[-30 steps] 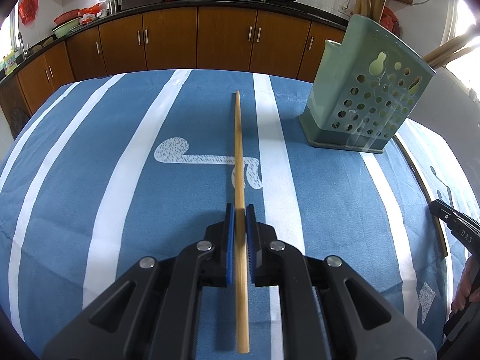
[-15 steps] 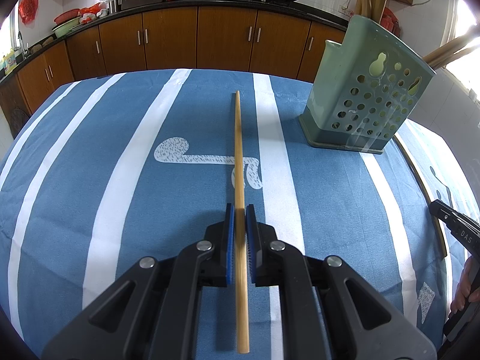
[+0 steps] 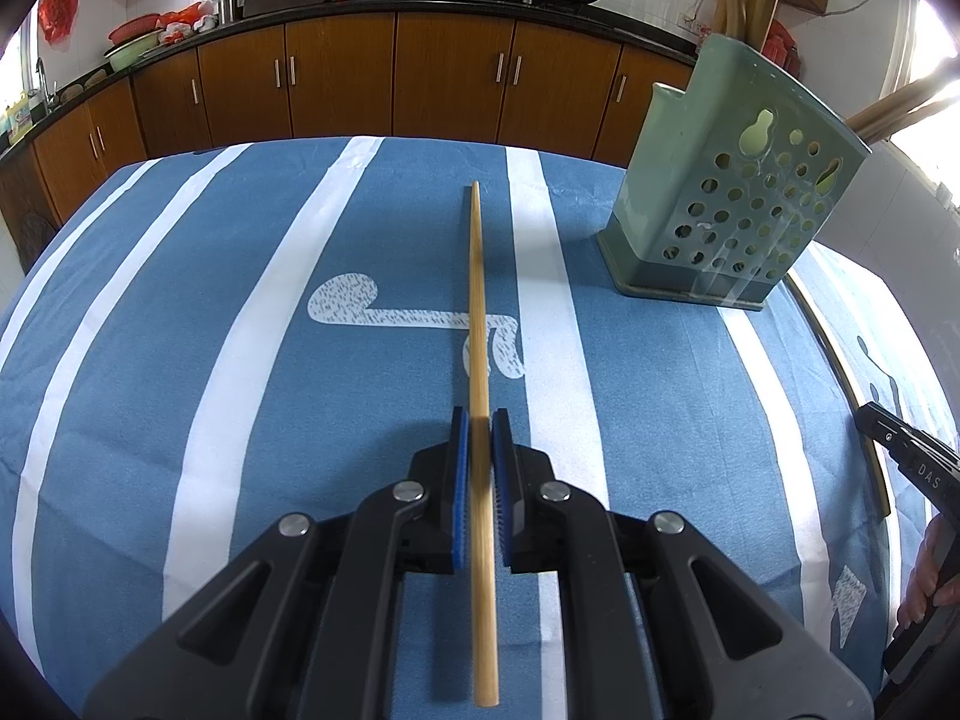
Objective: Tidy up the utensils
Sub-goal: 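Hold both grasped chopsticks on the cloth and begin lifting them, then lift both held chopsticks upright and carry them over the green holder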
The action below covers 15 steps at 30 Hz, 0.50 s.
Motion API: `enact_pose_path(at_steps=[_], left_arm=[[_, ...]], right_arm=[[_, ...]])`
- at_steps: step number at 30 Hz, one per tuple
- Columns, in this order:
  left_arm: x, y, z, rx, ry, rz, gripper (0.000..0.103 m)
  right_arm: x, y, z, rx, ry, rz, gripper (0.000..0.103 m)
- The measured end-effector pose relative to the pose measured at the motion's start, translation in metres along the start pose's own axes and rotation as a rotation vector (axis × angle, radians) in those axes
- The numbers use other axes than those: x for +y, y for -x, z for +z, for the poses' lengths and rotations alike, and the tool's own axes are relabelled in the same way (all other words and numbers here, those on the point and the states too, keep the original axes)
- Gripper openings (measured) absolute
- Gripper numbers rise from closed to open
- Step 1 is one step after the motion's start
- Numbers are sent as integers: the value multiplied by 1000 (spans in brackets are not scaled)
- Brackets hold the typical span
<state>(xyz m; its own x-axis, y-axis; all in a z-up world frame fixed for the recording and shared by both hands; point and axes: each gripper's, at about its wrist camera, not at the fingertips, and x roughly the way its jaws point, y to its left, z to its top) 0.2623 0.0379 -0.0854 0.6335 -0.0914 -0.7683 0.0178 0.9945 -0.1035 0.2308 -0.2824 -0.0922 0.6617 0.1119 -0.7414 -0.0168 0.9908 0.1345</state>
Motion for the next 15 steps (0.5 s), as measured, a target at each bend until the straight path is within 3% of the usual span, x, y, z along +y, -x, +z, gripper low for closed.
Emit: enact_pose_path(at_steps=[15], left_arm=[[-11, 22, -28, 7, -79, 34, 14]], right_arm=[[6, 12, -15, 4, 38, -20, 10]])
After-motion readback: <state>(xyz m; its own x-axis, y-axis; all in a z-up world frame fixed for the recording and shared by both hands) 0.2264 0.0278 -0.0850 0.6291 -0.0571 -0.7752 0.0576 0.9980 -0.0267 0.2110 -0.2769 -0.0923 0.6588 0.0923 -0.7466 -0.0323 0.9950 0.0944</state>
